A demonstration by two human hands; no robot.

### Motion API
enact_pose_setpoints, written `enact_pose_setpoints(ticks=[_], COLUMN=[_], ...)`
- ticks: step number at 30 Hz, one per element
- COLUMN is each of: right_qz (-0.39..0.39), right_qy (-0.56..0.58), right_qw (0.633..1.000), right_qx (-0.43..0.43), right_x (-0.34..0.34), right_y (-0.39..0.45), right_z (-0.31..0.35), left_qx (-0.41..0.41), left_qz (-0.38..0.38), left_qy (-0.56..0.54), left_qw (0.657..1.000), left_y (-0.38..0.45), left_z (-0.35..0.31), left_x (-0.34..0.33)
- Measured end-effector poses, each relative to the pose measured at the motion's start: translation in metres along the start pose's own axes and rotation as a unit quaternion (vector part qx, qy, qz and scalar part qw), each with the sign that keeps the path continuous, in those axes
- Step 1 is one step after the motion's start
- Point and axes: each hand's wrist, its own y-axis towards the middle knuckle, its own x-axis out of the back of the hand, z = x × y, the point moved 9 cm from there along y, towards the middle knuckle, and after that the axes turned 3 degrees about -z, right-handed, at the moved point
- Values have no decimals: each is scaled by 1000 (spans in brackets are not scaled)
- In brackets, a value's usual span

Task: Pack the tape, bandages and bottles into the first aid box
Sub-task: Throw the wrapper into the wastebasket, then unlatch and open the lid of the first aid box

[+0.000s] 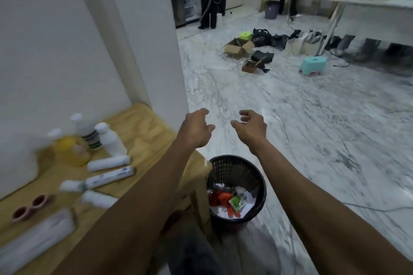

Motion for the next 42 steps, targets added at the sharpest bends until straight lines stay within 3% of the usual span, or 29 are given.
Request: enact_pose_setpoints(ticks=[13,28,35,42], right_qz=[148,345,375,357], right_qy=[48,40,23,40], right_qw=[977,908,890,899], right_qx=[144,237,259,250], right_x=[-90,-230,-287,-345], right_y=[-150,-280,-313,-308], right_z=[134,176,191,214], left_qx=[45,165,204,224], left_qz=[-158,-298,-352,-437], left_qy=[6,45,43,4], left_qw=[986,939,912,871], left_y=[-144,-275,-301,-302], left_z=[91,210,266,323], left_x=[160,252,277,317])
